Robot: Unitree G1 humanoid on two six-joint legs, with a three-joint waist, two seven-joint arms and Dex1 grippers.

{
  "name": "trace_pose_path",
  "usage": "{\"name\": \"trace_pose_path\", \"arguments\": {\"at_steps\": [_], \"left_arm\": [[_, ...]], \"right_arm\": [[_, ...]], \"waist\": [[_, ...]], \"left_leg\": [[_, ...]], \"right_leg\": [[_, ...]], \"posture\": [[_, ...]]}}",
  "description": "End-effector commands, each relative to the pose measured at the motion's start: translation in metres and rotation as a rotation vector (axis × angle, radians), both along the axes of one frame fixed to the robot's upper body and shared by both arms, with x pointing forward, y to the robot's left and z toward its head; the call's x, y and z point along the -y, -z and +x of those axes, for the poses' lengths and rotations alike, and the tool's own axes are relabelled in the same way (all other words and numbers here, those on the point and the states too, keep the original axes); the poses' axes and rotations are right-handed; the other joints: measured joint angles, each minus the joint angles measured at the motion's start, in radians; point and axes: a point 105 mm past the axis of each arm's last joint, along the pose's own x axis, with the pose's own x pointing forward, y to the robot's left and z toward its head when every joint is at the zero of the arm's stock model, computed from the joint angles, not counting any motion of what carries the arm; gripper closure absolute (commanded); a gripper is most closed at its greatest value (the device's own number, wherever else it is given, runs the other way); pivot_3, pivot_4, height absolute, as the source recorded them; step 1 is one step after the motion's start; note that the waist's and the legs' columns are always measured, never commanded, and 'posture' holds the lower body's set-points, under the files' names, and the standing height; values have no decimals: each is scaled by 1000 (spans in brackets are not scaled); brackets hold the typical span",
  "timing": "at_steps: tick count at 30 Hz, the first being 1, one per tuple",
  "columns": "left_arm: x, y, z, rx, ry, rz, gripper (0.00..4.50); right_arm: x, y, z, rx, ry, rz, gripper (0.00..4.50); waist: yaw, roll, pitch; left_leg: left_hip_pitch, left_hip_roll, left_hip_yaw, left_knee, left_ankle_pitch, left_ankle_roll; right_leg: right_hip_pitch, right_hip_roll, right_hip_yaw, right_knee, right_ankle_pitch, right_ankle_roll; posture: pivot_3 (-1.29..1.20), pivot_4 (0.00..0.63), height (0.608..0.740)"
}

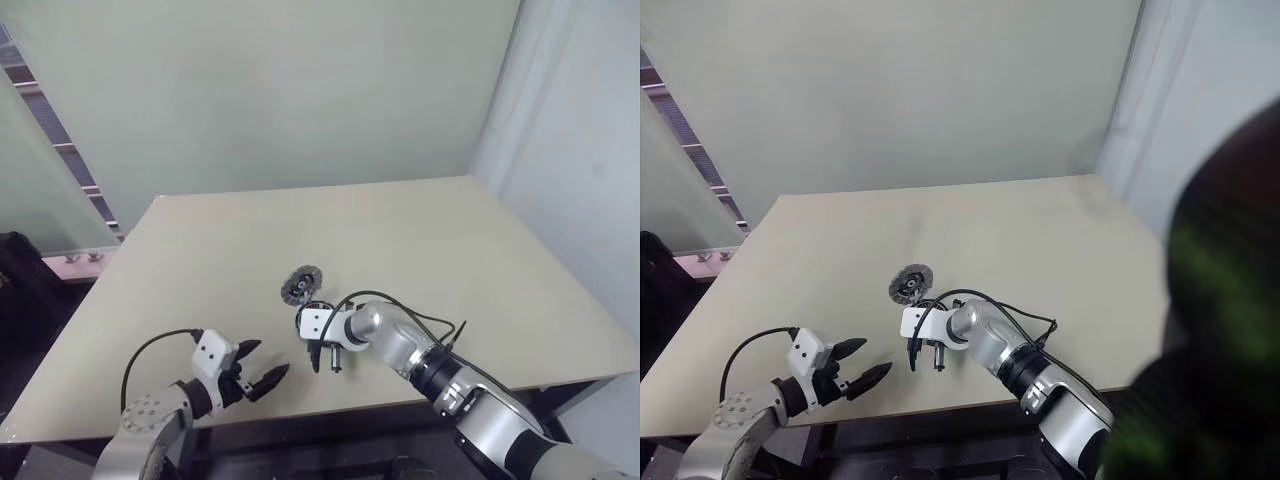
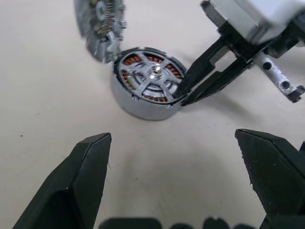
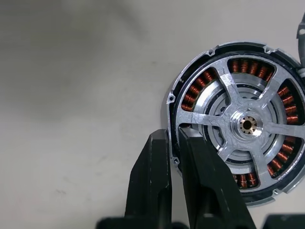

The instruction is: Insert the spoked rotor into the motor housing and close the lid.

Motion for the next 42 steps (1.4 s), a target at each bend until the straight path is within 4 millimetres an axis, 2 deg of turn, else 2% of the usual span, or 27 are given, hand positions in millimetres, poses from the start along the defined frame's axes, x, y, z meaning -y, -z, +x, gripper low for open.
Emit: {"name": "trace_pose_path", "arguments": {"at_steps": [1, 9, 15, 18, 25, 35, 37, 39, 42], "left_arm": [[4, -9, 5, 46, 15, -2, 0], [10, -5, 8, 37, 29, -20, 0], [15, -2, 11, 38, 38, -35, 0], [17, -1, 12, 40, 41, -44, 0], [14, -1, 11, 48, 22, -60, 0], [0, -2, 7, 35, -14, -45, 0], [0, -2, 8, 35, -16, -44, 0], [1, -2, 9, 37, -17, -43, 0], [2, -2, 11, 40, -15, -42, 0]], "right_arm": [[4, -19, -7, -61, 44, 53, 4493], [18, -27, -35, -223, 133, 106, 4493], [4, -29, -49, -393, 296, 258, 4493], [-5, -28, -46, -451, 444, 354, 4493], [-17, -27, -35, -425, 587, 439, 4493], [-24, -36, -32, -365, 493, 445, 4493], [-24, -37, -32, -357, 471, 435, 3797], [-24, -38, -32, -344, 448, 423, 3297], [-24, -38, -34, -334, 414, 403, 2215]], "waist": [[0, 0, 0], [0, 0, 0], [-1, -1, 0], [-1, -2, -1], [-1, -2, -1], [-1, -1, -1], [-2, -1, 0], [-1, -1, 0], [-1, -1, -1]], "left_leg": [[0, 0, 0, 0, 0, 0], [-1, 0, 0, 0, -2, 0], [-1, 1, 0, 0, -2, 0], [0, 2, 1, 0, -3, 0], [0, 4, 2, 0, -3, -1], [0, 5, 3, 1, -2, -1], [0, 5, 3, 1, -2, -1], [0, 5, 3, 1, -2, -1], [0, 5, 2, 0, -2, -1]], "right_leg": [[0, 0, 0, 0, 0, 0], [0, 0, -1, -1, 0, 0], [0, 0, -2, -1, 0, 0], [-1, 0, -1, -1, 0, 0], [-1, 1, -2, -1, 0, 0], [-1, 1, -4, -1, 0, 0], [-1, 1, -4, -1, 0, 0], [-1, 1, -4, -1, 0, 0], [-1, 1, -4, -2, 0, 0]], "posture": [[0, 0, 740], [0, 0, 740], [0, 0, 740], [0, 0, 740], [0, 0, 740], [0, 0, 740], [0, 0, 740], [0, 0, 740], [0, 0, 740]]}}
